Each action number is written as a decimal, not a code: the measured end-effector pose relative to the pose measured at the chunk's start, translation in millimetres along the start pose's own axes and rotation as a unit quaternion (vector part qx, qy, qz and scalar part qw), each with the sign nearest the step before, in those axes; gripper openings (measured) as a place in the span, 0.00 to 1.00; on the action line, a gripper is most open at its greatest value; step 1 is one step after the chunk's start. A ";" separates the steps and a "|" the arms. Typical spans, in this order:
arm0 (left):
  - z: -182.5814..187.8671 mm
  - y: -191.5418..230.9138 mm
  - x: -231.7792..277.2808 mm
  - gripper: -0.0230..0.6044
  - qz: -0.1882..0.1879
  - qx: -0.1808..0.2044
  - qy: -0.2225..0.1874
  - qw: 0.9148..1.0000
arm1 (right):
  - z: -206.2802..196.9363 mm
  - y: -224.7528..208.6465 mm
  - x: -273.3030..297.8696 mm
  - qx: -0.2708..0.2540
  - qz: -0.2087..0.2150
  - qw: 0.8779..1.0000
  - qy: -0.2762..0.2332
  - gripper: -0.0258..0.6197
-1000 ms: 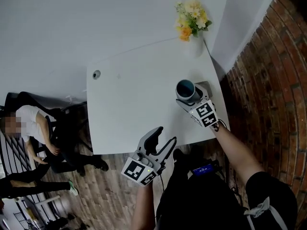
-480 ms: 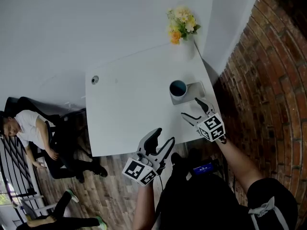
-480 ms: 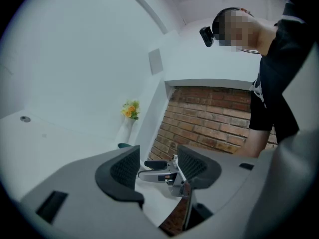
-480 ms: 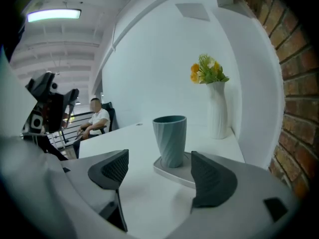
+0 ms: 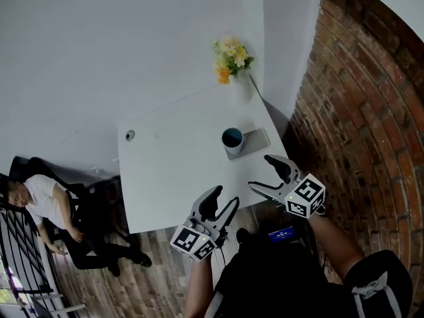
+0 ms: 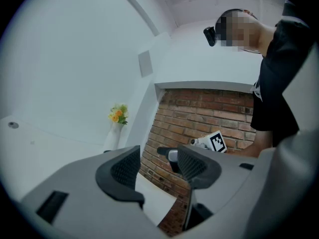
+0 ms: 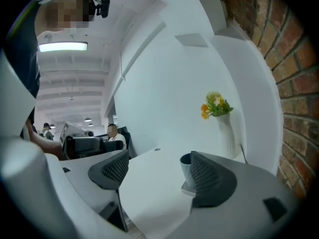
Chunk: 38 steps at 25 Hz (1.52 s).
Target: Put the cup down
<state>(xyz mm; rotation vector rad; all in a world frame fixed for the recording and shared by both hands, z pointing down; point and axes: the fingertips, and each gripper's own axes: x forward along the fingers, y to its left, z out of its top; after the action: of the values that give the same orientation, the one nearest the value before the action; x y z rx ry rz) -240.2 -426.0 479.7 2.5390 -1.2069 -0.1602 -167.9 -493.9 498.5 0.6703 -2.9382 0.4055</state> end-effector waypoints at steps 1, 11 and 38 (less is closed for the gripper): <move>1.8 -3.3 0.7 0.42 -0.003 0.004 0.000 1.000 | 7.6 7.5 -7.0 -0.005 0.005 1.000 -0.006 0.66; 13.4 -24.2 4.1 0.42 -0.033 0.026 0.005 0.999 | 34.8 24.9 -41.4 0.001 -0.009 1.000 -0.022 0.66; 11.4 -27.8 4.2 0.42 -0.032 0.023 0.000 0.999 | 28.4 27.6 -26.6 0.043 0.008 0.999 -0.014 0.60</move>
<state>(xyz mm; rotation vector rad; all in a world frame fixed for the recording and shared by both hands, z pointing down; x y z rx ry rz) -219.8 -415.6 459.8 2.6185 -1.1424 -0.1502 -157.2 -467.0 460.7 0.6684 -2.9680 0.5312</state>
